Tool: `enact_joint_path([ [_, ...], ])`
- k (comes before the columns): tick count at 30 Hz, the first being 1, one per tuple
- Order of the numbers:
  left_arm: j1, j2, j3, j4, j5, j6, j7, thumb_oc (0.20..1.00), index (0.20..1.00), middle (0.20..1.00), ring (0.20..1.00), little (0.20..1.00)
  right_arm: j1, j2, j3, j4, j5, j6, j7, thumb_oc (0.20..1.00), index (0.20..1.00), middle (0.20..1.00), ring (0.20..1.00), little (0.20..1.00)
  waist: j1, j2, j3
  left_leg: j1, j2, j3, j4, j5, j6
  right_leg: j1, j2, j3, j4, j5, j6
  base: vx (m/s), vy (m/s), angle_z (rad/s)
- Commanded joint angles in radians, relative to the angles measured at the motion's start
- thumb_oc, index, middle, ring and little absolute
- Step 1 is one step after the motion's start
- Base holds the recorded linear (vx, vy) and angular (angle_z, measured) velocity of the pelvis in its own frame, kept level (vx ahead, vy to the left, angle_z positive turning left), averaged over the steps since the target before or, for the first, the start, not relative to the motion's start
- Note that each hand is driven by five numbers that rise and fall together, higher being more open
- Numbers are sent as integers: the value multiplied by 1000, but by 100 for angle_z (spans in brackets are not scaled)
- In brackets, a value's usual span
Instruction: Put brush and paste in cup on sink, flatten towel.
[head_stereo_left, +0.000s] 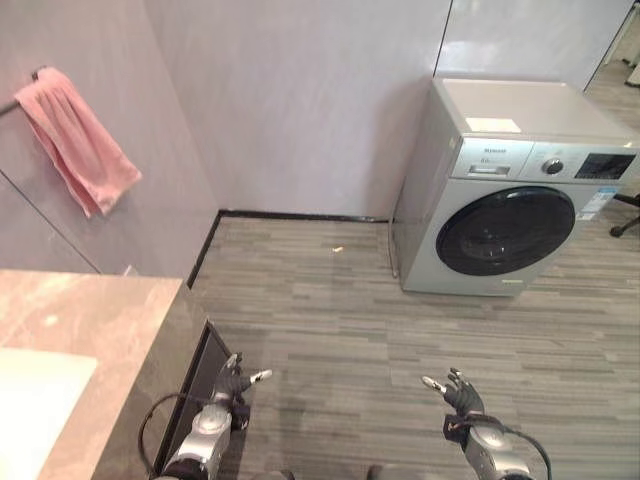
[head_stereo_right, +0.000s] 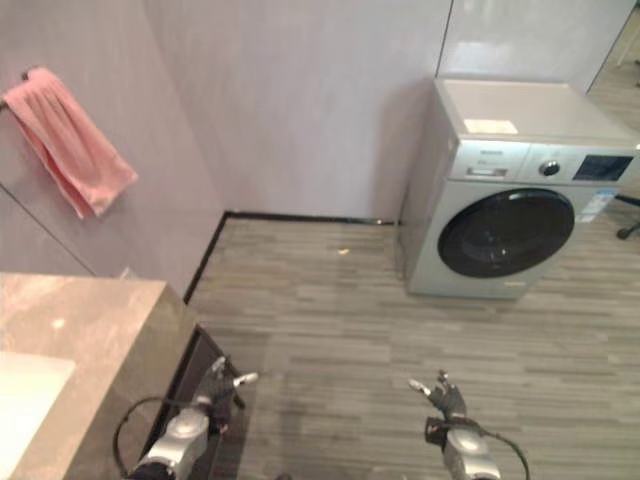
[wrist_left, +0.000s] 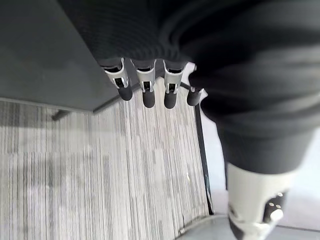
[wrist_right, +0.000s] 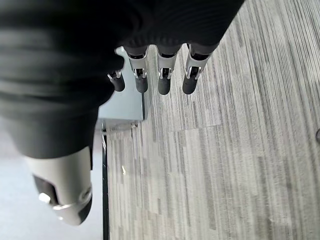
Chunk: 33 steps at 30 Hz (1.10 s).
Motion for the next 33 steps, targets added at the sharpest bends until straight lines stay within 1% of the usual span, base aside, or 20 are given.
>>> enact_joint_path([
  [1, -29, 14, 0, -6, -44, -50, 37, 1000, 1000, 1000, 1000, 1000, -17, -8, -28, -25, 15, -49, -28, 1000, 1000, 1000, 1000, 1000, 4, -12, 26, -9, 35, -50, 136, -87, -7, 77, -61, -23, -16, 56, 74, 20, -1, 6],
  [5, -32, 11, -1, 4, -51, -51, 35, 1000, 1000, 1000, 1000, 1000, -7, -4, -21, -8, 10, -48, -22, 1000, 1000, 1000, 1000, 1000, 8, -19, 30, -15, 27, -54, 147, -100, -7, 79, -74, -38, -4, 50, 72, 13, 8, 2],
  [11, -30, 17, -17, 10, -35, -49, 27, 1000, 1000, 1000, 1000, 1000, -20, 5, 7, -10, 4, -49, -14, 1000, 1000, 1000, 1000, 1000, 14, -23, 33, -23, 12, -56, 152, -102, -3, 84, -87, -41, -22, 64, 75, 10, 43, 6],
  [13, -34, 24, -20, -1, -17, -46, 37, 1000, 1000, 1000, 1000, 1000, -37, 8, 22, -10, 0, -52, -15, 1000, 1000, 1000, 1000, 1000, 16, -22, 45, -32, 5, -54, 156, -103, 2, 75, -92, -33, -26, 72, 78, -44, 94, 7],
  [15, -32, 29, -27, -25, -4, -48, 35, 1000, 1000, 1000, 1000, 1000, -42, 12, 36, -19, -9, -51, -14, 1000, 1000, 1000, 1000, 1000, 22, -29, 64, -38, -7, -52, 158, -106, 12, 68, -100, -22, -33, 88, 81, -31, 157, 9],
  [16, -15, 37, -40, -85, 15, -46, 31, 1000, 1000, 1000, 1000, 1000, -21, 8, 36, -58, -23, -47, -12, 1000, 1000, 1000, 1000, 1000, 25, -33, 71, -24, -36, -49, 128, -109, 36, 46, -121, -4, -11, 133, 98, 28, 301, 3],
  [17, -9, 35, -45, -89, 31, -42, 28, 1000, 1000, 1000, 1000, 1000, -17, 5, 33, -57, -28, -47, -18, 1000, 1000, 1000, 1000, 1000, 25, -36, 86, 5, -63, -35, 96, -117, 62, -16, -146, 58, 77, 292, 126, 10, 341, -5],
  [18, -8, 36, -48, -83, 38, -40, 28, 1000, 1000, 1000, 1000, 1000, -18, 6, 36, -55, -31, -45, -23, 1000, 1000, 1000, 1000, 1000, 18, -32, 100, 20, -66, -31, 68, -105, 73, -54, -141, 86, 118, 365, 127, -28, 266, -44],
  [19, -4, 40, -53, -71, 55, -34, 27, 1000, 1000, 1000, 1000, 1000, -15, 4, 40, -60, -46, -36, -30, 1000, 1000, 1000, 1000, 1000, 10, -19, 112, 44, -56, -25, 26, -90, 80, -105, -119, 101, 167, 355, 124, 32, 161, -35],
  [20, 9, 37, -51, -68, 54, -35, 27, 1000, 1000, 1000, 1000, 1000, -12, 0, 34, -59, -50, -37, -29, 1000, 1000, 1000, 1000, 1000, 5, -15, 113, 73, -58, -18, -12, -84, 82, -144, -101, 110, 156, 341, 126, 164, 74, -37],
  [21, 18, 39, -51, -55, 69, -36, 23, 1000, 1000, 1000, 1000, 1000, 11, 0, 25, -74, -52, -39, -23, 1000, 1000, 1000, 1000, 1000, -8, -23, 107, 107, -70, -13, -63, -78, 74, -161, -103, 83, 44, 334, 127, 179, 4, -16],
  [23, 19, 39, -52, -55, 70, -37, 23, 1000, 1000, 1000, 1000, 1000, 12, -1, 25, -74, -52, -39, -23, 1000, 1000, 1000, 1000, 1000, -10, -21, 109, 114, -68, -15, -68, -77, 74, -153, -102, 79, 40, 334, 127, 125, -56, -48],
  [24, 18, 40, -43, -40, 71, -41, 28, 1000, 1000, 1000, 1000, 1000, 31, 2, 23, -85, -62, -39, -15, 1000, 1000, 1000, 1000, 1000, -18, -31, 102, 140, -68, -8, -114, -72, 55, -149, -133, 51, -110, 358, 141, 184, -141, -10],
  [26, 18, 32, -30, -19, 54, -46, 29, 1000, 1000, 1000, 1000, 1000, 40, 12, 30, -72, -72, -37, -19, 1000, 1000, 1000, 1000, 1000, -17, -37, 95, 165, -56, -4, -152, -60, 36, -143, -158, 13, -207, 393, 158, 260, -229, 18],
  [27, 26, 27, -4, -6, 24, -56, 39, 1000, 1000, 1000, 1000, 1000, 62, 25, 32, -65, -70, -34, -11, 1000, 1000, 1000, 1000, 1000, -19, -45, 80, 188, -39, -11, -200, -39, 12, -122, -137, 15, -269, 394, 162, 310, -305, 10],
  [28, 27, 25, 2, 10, 14, -60, 44, 1000, 1000, 1000, 1000, 1000, 73, 30, 36, -62, -64, -37, -5, 1000, 1000, 1000, 1000, 1000, -25, -47, 68, 200, -19, -22, -217, -25, -2, -102, -91, 52, -275, 371, 151, 378, -383, 22],
  [29, 23, 19, 5, 35, 6, -61, 51, 1000, 1000, 1000, 1000, 1000, 82, 27, 37, -53, -62, -39, -1, 1000, 1000, 1000, 1000, 1000, -26, -53, 45, 200, 4, -34, -226, -15, -14, -93, -59, 56, -282, 354, 135, 322, -327, 15],
  [32, 22, 9, 11, 28, -25, -64, 49, 1000, 1000, 1000, 1000, 1000, 96, -4, 62, -75, -103, -38, 9, 1000, 1000, 1000, 1000, 1000, -33, -44, 31, 187, 54, -77, -196, -4, -34, -96, -21, 25, -253, 310, 108, 214, -251, 46],
  [33, 22, 9, 11, 28, -25, -64, 49, 1000, 1000, 1000, 1000, 1000, 96, -4, 62, -75, -103, -38, 9, 1000, 1000, 1000, 1000, 1000, -33, -44, 31, 187, 54, -78, -196, -4, -34, -96, -21, 24, -253, 310, 108, 168, -232, 38],
])
